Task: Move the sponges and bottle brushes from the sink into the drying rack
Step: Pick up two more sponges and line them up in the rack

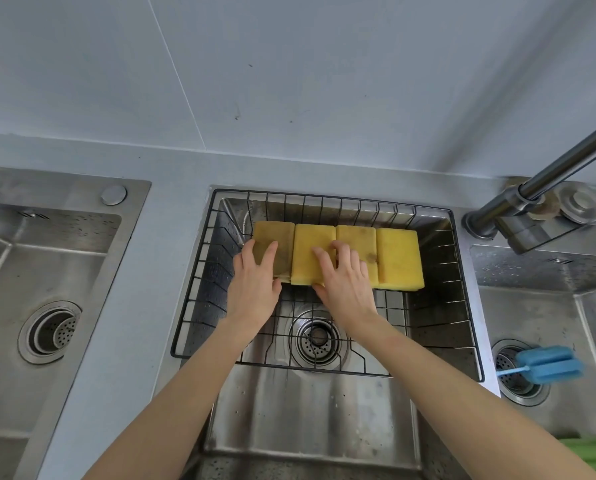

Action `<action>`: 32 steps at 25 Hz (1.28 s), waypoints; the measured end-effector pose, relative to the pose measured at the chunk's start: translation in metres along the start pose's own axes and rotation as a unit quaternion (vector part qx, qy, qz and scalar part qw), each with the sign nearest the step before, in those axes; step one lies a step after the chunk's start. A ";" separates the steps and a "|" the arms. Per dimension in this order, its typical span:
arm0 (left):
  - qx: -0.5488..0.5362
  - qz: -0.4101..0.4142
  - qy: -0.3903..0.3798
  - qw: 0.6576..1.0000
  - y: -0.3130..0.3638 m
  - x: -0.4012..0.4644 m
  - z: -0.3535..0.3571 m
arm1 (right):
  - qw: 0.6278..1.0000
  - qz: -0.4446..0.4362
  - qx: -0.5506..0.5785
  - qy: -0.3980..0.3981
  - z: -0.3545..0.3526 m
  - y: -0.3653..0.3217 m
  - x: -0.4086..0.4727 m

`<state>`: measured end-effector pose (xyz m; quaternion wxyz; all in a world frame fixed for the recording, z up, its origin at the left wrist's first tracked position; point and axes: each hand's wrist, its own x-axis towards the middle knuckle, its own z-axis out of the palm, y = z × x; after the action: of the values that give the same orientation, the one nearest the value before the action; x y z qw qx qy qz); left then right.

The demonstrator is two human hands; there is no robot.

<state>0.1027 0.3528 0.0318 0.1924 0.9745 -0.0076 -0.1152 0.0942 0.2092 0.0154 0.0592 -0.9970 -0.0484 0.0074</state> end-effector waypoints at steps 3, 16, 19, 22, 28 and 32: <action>-0.006 0.000 -0.001 1.000 0.000 0.001 0.001 | 1.000 -0.024 0.000 -0.003 0.000 0.005 -0.003; -0.014 -0.022 0.009 1.000 0.000 0.006 0.003 | 0.998 -0.038 0.043 -0.011 -0.006 0.018 0.003; -0.004 -0.022 0.012 1.000 0.003 0.005 0.005 | 0.998 -0.037 0.050 -0.022 -0.008 0.017 0.004; 0.006 -0.023 0.009 1.000 0.005 0.006 0.005 | 0.998 -0.042 0.034 -0.014 -0.009 0.018 0.002; 0.033 -0.009 0.003 0.999 0.010 -0.004 0.001 | 0.997 -0.047 0.044 -0.040 -0.023 0.018 -0.008; 0.045 0.020 0.003 0.999 0.022 -0.015 -0.010 | 0.997 -0.045 0.046 -0.052 -0.042 0.023 -0.021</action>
<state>0.0913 0.3375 0.0525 0.1507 0.9822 -0.0314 -0.1077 0.0762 0.1790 0.0548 0.1032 -0.9883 -0.0960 0.0584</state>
